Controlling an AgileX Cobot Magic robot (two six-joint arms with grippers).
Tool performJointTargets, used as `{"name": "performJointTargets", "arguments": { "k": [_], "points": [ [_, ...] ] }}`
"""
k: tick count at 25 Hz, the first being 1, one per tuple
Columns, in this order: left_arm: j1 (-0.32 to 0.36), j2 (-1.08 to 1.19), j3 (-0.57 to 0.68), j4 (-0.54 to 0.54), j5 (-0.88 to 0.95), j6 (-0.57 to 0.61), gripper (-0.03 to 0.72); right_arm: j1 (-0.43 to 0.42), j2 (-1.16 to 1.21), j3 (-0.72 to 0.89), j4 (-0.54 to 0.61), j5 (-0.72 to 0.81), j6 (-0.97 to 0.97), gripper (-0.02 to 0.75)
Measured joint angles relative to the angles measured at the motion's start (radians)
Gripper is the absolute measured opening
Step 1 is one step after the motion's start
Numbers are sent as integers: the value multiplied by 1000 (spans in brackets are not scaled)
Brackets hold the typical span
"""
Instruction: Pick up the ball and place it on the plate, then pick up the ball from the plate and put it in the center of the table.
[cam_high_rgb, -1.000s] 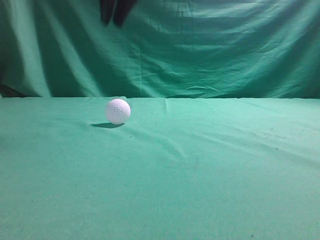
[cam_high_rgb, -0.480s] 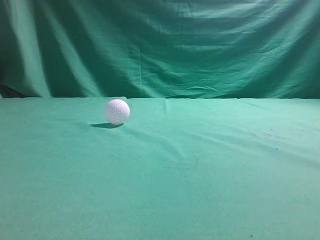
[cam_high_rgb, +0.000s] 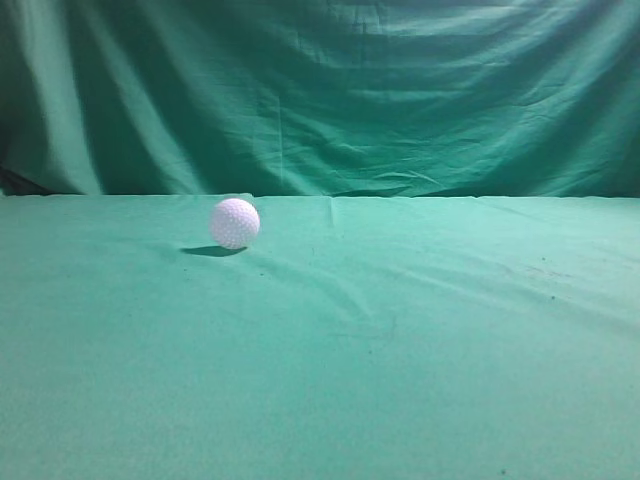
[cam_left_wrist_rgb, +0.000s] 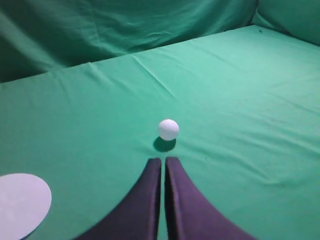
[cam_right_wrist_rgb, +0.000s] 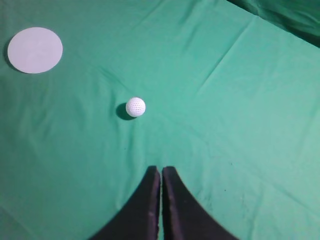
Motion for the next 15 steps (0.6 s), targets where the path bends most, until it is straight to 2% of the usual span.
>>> {"name": "performJointTargets", "arguments": {
  "k": [8, 15],
  "points": [
    [0, -50, 71, 16, -11, -2, 0, 0, -353, 464, 0, -212, 19, 0],
    [0, -51, 137, 72, -72, -4, 0, 0, -644, 821, 55, -416, 21, 0]
  ]
}}
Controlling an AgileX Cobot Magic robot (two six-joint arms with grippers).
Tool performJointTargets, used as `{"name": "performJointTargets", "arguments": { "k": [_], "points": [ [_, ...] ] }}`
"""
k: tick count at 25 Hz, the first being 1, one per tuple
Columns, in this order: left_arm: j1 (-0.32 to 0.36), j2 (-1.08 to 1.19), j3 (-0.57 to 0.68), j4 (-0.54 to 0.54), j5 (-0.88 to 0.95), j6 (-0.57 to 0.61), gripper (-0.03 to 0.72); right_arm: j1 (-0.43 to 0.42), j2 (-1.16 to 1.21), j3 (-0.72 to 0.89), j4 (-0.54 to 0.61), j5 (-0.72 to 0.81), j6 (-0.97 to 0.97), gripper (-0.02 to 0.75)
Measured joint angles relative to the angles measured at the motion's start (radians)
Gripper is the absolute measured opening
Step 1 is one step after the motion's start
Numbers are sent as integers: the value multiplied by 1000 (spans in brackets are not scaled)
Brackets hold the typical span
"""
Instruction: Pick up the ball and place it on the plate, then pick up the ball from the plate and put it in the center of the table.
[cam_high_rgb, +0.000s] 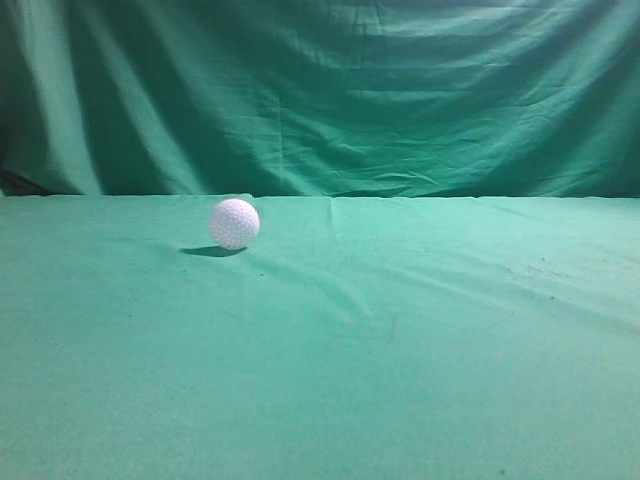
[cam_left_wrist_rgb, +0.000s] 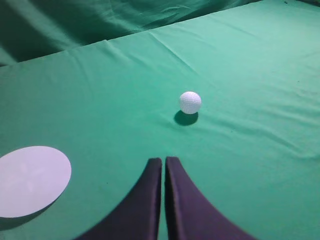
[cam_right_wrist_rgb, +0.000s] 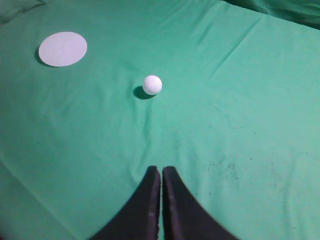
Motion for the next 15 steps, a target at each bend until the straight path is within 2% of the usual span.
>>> {"name": "performJointTargets", "arguments": {
  "k": [7, 15],
  "points": [
    [0, 0, 119, 9, -132, 0, 0, 0, -137, 250, 35, -179, 0, 0],
    [0, 0, 129, -44, -134, 0, 0, 0, -136, 400, 66, -375, 2, 0]
  ]
}}
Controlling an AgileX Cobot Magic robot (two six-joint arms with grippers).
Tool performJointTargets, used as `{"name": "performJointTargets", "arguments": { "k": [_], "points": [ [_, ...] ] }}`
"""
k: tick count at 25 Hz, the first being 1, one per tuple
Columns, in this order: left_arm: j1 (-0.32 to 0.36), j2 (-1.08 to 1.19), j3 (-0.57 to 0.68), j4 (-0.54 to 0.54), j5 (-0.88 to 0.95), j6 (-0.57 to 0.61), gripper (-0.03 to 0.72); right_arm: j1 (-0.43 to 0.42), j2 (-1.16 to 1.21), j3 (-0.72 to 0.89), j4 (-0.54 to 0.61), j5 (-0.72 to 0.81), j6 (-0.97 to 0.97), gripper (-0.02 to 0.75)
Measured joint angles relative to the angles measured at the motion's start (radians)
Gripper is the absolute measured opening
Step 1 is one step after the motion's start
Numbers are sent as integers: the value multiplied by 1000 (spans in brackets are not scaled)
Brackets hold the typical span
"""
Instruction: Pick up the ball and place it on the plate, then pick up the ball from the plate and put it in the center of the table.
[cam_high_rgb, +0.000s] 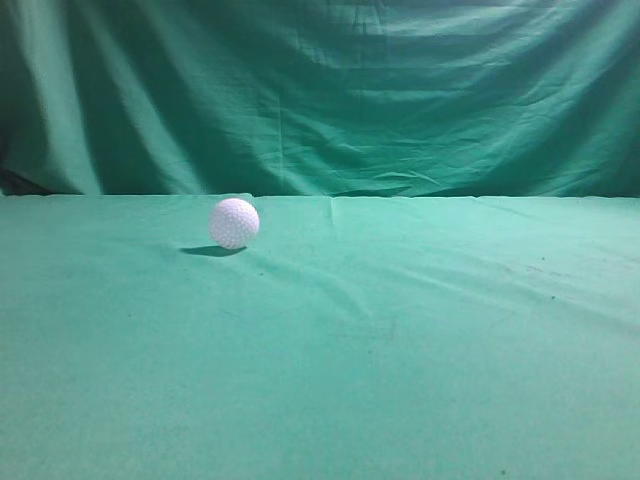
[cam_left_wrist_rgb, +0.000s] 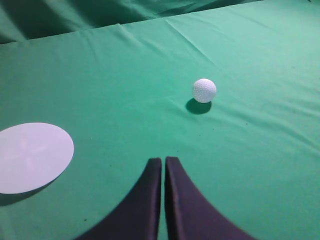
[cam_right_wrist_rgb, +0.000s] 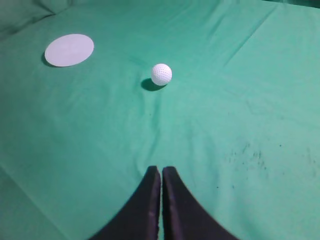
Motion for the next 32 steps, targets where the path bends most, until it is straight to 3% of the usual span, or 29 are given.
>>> {"name": "performJointTargets", "arguments": {
  "k": [11, 22, 26, 32],
  "points": [
    [0, 0, 0, -8, 0, 0, 0, 0, 8, 48, 89, -83, 0, 0],
    [0, 0, 0, -12, 0, 0, 0, -9, 5, 48, 14, -87, -17, 0],
    [0, 0, 0, -12, 0, 0, 0, -120, -51, 48, 9, -87, -17, 0],
    [0, 0, 0, -12, 0, 0, 0, -405, -200, 52, 7, -24, -39, 0]
  ]
}}
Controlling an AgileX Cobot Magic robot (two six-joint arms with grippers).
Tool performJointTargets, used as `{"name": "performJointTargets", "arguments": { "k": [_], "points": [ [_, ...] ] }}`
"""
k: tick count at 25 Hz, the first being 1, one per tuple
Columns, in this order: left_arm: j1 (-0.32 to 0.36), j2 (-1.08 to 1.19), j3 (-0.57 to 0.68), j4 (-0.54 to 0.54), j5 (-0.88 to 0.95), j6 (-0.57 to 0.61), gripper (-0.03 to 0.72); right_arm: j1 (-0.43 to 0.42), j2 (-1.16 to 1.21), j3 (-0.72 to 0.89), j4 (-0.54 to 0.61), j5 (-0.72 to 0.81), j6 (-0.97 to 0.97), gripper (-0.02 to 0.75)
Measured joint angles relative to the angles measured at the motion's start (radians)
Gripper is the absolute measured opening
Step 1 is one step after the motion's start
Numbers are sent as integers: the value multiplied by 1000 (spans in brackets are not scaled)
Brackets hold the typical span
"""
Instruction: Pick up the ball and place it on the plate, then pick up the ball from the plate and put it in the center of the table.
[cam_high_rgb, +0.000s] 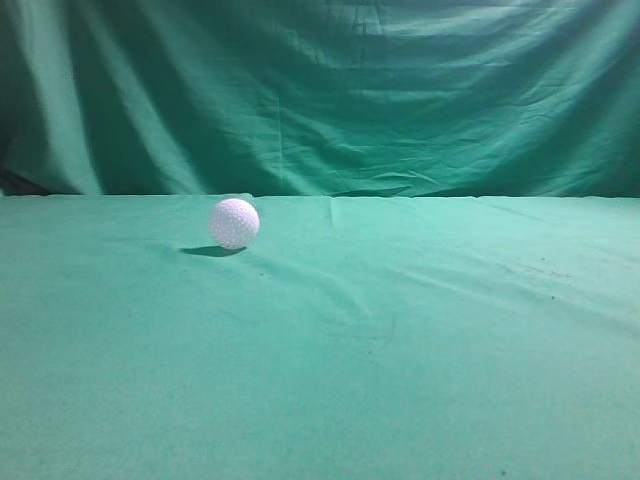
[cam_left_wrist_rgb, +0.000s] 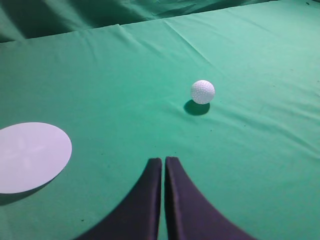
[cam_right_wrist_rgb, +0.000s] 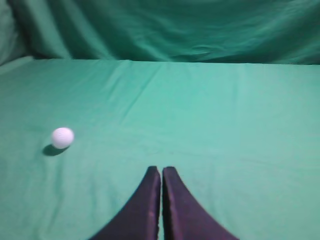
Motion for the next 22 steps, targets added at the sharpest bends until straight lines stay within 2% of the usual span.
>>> {"name": "performJointTargets", "arguments": {
  "k": [4, 9, 14, 22],
  "points": [
    [0, 0, 0, 0, 0, 0, 0, -145, -111, 61, -2, 14, -28, 0],
    [0, 0, 0, 0, 0, 0, 0, -238, -204, 189, -2, -27, -31, 0],
    [0, 0, 1, 0, 0, 0, 0, -257, -242, 279, -2, -46, -24, 0],
    [0, 0, 1, 0, 0, 0, 0, -258, -242, 283, -13, -59, -19, 0]
  ]
}}
